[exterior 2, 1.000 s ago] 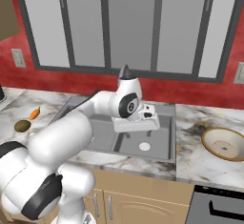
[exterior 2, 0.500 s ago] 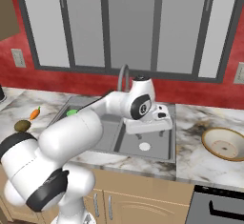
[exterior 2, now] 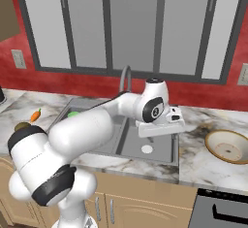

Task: Remove the potato and carrot from the sink. Then move the bowl and cup from the counter to the sink for washing.

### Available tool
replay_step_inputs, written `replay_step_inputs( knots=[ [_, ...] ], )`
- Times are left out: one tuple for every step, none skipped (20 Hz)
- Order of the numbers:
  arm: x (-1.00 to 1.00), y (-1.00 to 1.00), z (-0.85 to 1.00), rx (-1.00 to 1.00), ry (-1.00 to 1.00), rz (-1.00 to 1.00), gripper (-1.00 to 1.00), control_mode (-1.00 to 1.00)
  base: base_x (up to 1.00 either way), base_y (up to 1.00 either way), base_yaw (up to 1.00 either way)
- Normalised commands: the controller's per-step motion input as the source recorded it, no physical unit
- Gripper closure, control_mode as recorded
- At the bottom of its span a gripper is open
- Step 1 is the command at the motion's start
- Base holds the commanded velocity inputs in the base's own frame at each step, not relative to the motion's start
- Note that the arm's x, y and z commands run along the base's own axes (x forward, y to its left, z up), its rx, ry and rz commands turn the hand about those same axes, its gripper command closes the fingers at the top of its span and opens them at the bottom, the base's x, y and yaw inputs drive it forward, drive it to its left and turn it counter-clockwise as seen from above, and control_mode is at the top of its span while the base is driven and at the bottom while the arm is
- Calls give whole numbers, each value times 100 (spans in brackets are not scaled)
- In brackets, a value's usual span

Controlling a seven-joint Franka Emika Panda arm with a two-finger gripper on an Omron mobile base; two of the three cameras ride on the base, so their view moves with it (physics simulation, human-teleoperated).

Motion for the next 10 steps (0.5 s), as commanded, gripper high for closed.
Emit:
replay_step_inputs(
  knots=[
    [7, -32, 1, -1, 0, 0, -100, -100, 0, 0, 0],
    [7, -31, 1, -1, 0, 0, -100, -100, 0, 0, 0],
    [7, -29, 0, -1, 0, 0, -100, -100, 0, 0, 0],
    [8, -28, 0, -2, 0, 0, -100, -100, 0, 0, 0],
    [8, -29, 0, -3, 0, 0, -100, -100, 0, 0, 0],
    [5, -29, 0, -2, 0, 0, -100, -100, 0, 0, 0],
    [6, -29, 0, -3, 0, 0, -100, -100, 0, 0, 0],
    [7, -29, 0, -2, 0, 0, -100, -100, 0, 0, 0],
    [8, -29, 0, -2, 0, 0, -100, -100, 0, 0, 0],
    [8, -29, 0, -2, 0, 0, -100, -100, 0, 0, 0]
  ],
)
